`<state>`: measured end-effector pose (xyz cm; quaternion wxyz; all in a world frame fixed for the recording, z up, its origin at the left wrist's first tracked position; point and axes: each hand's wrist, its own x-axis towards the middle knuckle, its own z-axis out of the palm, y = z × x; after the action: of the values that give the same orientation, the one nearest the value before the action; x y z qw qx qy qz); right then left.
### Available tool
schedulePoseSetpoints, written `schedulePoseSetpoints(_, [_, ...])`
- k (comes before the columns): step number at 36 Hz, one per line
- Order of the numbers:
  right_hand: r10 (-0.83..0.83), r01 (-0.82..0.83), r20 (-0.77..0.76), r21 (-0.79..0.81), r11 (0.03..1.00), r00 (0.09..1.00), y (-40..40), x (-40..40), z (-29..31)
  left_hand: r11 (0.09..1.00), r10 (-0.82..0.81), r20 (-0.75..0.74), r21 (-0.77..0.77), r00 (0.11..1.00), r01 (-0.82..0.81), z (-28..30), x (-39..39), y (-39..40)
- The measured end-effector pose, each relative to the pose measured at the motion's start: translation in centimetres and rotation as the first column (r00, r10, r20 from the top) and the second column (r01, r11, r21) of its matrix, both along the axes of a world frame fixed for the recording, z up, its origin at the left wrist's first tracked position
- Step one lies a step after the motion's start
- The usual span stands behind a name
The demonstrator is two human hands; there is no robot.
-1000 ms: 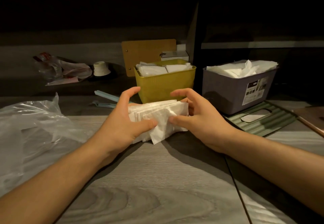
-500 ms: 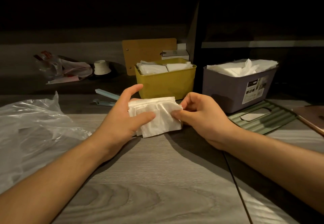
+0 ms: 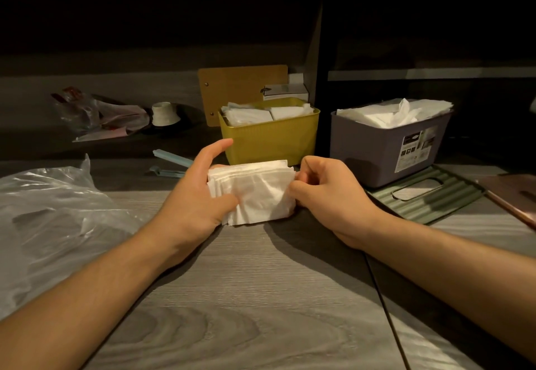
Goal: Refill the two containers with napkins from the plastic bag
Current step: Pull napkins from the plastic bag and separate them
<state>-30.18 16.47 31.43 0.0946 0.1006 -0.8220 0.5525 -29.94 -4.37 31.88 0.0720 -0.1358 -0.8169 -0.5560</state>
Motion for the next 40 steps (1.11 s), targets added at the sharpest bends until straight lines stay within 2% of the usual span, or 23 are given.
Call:
schedulePoseSetpoints(4, [0.045,-0.043,0.017,-0.077,0.996,0.999,0.1,0.0,0.0,1.0,-0.006,0.006,0.015,1.0,0.006,0.0,0.1,0.0])
schedulePoseSetpoints(8, [0.171,-0.16,0.031,-0.23,0.96,0.985,0.0,0.2,0.2,0.999,-0.028,0.021,0.018,0.999,0.028,0.1,0.2,0.1])
schedulePoseSetpoints(15, [0.231,-0.224,0.053,-0.117,0.968,0.971,-0.1,0.4,0.5,0.996,-0.076,0.009,0.037,0.997,0.076,0.3,0.6,0.4])
schedulePoseSetpoints(20, [0.164,-0.15,-0.106,0.128,0.98,0.981,-0.7,0.4,0.1,0.997,-0.074,0.003,0.012,0.997,0.074,0.2,0.6,0.6])
schedulePoseSetpoints(24, [0.132,-0.123,-0.089,0.099,0.987,0.987,-0.4,0.1,-0.1,1.0,-0.028,0.002,-0.001,1.0,0.028,0.3,0.5,0.5])
schedulePoseSetpoints(29, [0.143,-0.144,-0.02,-0.027,0.989,0.989,-0.5,0.2,-0.1,0.992,-0.019,0.068,0.128,0.998,0.01,0.3,0.6,0.9])
schedulePoseSetpoints(33, [0.165,-0.165,-0.004,-0.052,0.985,0.986,-0.4,0.6,0.1,0.967,0.025,0.121,0.249,0.992,-0.055,0.5,0.4,0.9])
schedulePoseSetpoints(36, [0.169,-0.167,0.011,-0.094,0.981,0.986,-0.2,0.7,0.2,0.954,0.07,0.151,0.278,0.986,-0.11,0.4,0.2,0.8])
schedulePoseSetpoints(40, [0.195,-0.196,-0.008,-0.026,0.98,0.981,-0.6,1.1,0.3,0.952,0.039,0.143,0.294,0.989,-0.08,0.4,0.1,1.5])
